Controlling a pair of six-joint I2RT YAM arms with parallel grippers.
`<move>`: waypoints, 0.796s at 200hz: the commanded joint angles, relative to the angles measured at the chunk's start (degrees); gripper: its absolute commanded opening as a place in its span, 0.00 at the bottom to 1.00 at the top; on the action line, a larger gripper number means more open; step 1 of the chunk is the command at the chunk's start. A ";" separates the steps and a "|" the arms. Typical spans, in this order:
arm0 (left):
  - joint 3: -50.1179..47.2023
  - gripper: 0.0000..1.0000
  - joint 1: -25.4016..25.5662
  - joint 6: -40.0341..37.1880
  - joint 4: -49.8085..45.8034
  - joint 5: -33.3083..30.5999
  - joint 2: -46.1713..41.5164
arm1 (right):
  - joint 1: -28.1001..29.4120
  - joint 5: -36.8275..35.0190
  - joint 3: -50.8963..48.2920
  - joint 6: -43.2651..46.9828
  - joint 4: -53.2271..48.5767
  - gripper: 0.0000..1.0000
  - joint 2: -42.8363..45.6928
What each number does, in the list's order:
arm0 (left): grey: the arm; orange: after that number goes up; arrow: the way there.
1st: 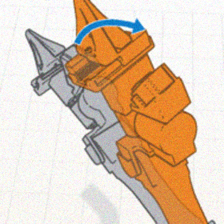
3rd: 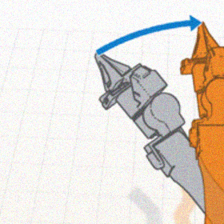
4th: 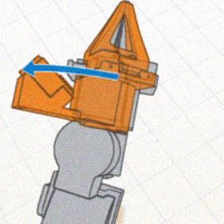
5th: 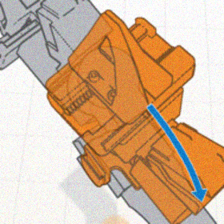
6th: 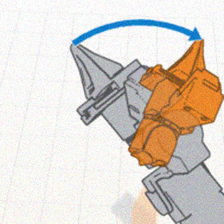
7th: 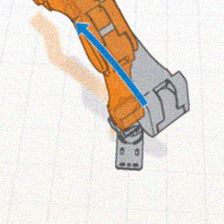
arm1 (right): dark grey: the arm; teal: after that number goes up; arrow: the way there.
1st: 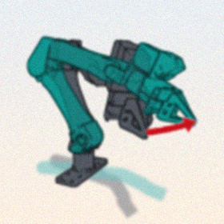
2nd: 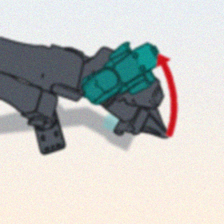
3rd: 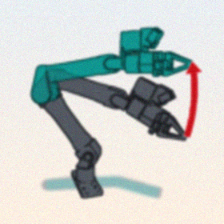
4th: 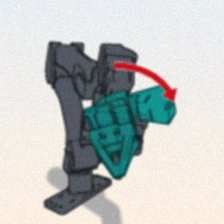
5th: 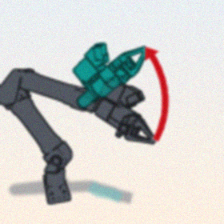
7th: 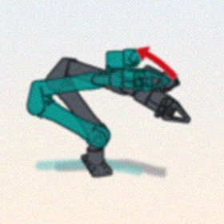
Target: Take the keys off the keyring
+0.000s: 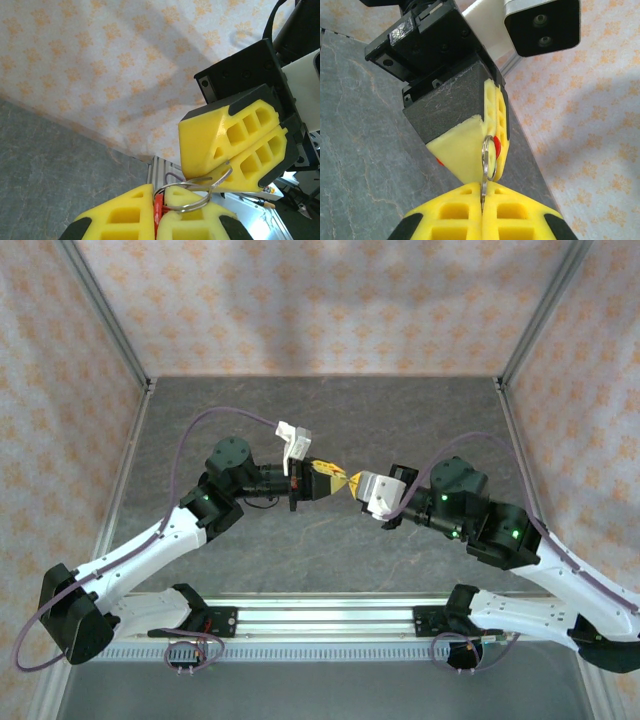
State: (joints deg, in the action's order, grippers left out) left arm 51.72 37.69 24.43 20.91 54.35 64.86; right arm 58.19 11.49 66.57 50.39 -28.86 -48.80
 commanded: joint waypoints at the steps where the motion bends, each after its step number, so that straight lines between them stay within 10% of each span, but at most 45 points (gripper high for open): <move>1: 3.20 0.00 -3.39 2.67 3.72 -9.00 0.79 | 4.25 11.53 0.93 2.42 -8.26 0.00 -1.00; 159: 5.11 0.00 -3.94 4.12 1.59 -4.88 1.87 | 11.24 8.05 5.98 8.09 -13.82 0.00 -9.29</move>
State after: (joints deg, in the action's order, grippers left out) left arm 52.86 35.90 27.11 20.91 60.03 65.39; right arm 64.18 4.43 72.40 54.81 -33.45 -53.45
